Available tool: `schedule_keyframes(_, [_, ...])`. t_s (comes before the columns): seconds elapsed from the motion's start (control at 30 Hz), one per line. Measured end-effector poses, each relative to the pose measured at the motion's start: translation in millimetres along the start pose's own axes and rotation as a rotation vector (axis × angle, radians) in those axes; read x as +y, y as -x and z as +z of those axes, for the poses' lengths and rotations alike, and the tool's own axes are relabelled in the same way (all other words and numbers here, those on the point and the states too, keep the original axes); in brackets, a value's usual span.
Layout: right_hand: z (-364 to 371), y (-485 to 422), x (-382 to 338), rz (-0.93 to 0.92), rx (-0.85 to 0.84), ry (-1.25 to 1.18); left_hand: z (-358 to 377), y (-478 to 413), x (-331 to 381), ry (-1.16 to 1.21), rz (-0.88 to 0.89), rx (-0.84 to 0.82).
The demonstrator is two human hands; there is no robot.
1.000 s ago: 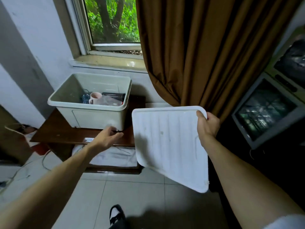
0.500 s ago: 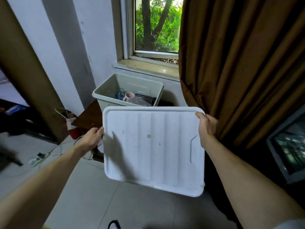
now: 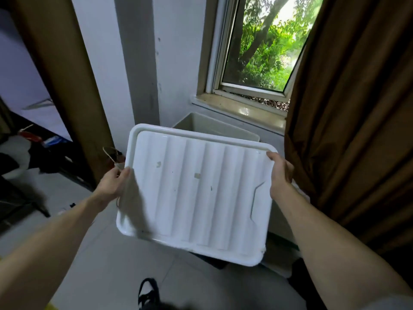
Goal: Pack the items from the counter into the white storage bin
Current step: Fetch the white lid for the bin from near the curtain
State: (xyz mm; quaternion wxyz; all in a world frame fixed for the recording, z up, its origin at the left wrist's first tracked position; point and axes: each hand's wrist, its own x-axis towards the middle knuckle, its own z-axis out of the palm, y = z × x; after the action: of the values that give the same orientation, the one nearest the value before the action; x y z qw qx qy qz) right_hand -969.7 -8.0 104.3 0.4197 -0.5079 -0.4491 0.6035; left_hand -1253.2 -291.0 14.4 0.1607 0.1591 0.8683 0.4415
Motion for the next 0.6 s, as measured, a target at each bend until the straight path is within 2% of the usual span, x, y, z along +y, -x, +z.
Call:
schedule_keyframes(0.27, [115.2, -46.3, -14.6, 0.016, 0.000, 0.072, -20.8, -146.9, 21.8, 0.081, 0.001, 0.144])
schedule_keyframes(0.6, [153.8, -93.2, 9.9, -0.112, 0.009, 0.517, 7.0, -261.6, 72.4, 0.099, -0.022, 0.038])
